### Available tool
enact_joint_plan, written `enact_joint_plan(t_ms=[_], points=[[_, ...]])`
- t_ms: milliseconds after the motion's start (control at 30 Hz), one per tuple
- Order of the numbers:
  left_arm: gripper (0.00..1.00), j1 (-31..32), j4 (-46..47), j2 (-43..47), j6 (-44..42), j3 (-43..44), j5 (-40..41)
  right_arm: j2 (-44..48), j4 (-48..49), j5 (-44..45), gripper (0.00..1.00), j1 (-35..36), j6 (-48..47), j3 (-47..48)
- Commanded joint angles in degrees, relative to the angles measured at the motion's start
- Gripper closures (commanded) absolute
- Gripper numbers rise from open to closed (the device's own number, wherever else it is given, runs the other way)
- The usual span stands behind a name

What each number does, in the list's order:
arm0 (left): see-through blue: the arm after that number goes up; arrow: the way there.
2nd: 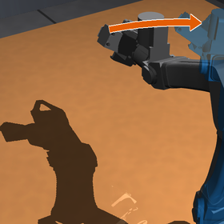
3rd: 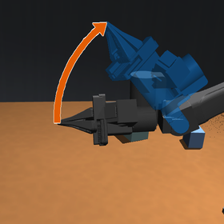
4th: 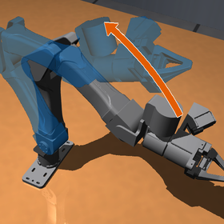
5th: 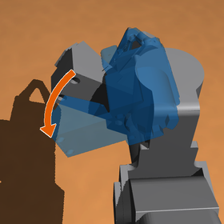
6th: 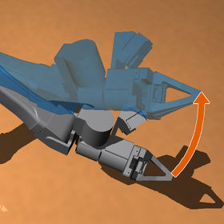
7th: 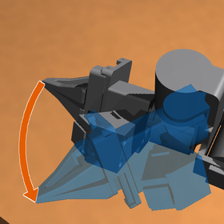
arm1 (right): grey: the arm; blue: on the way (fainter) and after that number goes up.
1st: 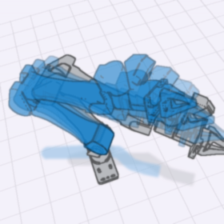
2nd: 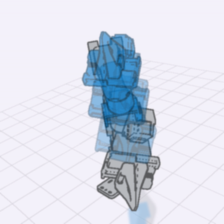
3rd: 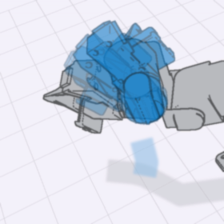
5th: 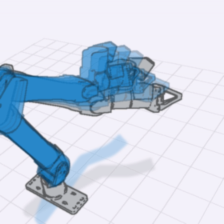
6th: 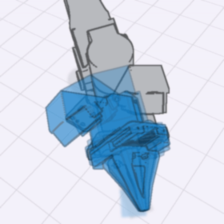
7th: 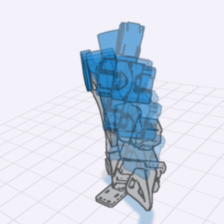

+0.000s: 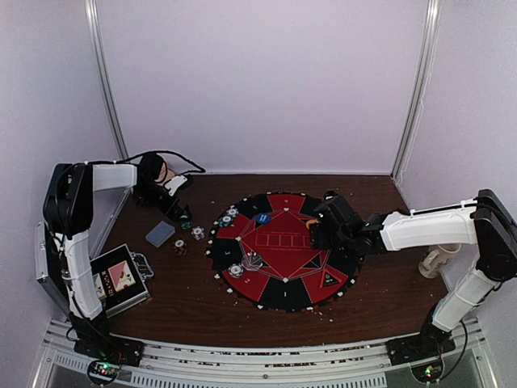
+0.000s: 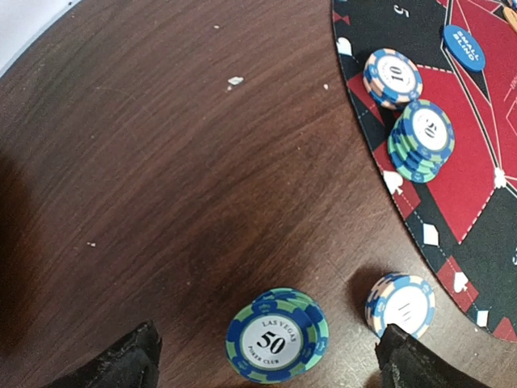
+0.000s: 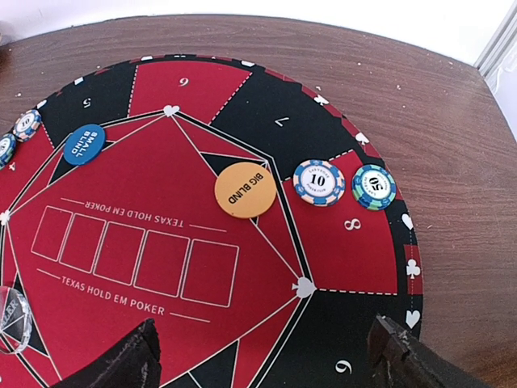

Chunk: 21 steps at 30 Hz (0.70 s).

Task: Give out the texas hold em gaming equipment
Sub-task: Pick up the pile of poker chips from the pile of poker chips.

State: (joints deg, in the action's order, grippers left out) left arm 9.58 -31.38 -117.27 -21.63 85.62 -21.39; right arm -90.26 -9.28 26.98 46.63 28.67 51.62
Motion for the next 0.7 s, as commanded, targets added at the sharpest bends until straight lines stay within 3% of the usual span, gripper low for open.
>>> enact_joint_plan(t_ms=[0, 667], points=[[0.05, -0.59, -3.32, -1.72, -3.71, 1.86, -2.13, -0.07, 0.71, 2.00, 0.10, 0.50, -0.11, 0.41], [0.18, -0.53, -6.38, -4.23, -7.38, 4.22, -1.36, -0.68, 1.18, 1.83, 0.10, 0.69, 0.04, 0.48]])
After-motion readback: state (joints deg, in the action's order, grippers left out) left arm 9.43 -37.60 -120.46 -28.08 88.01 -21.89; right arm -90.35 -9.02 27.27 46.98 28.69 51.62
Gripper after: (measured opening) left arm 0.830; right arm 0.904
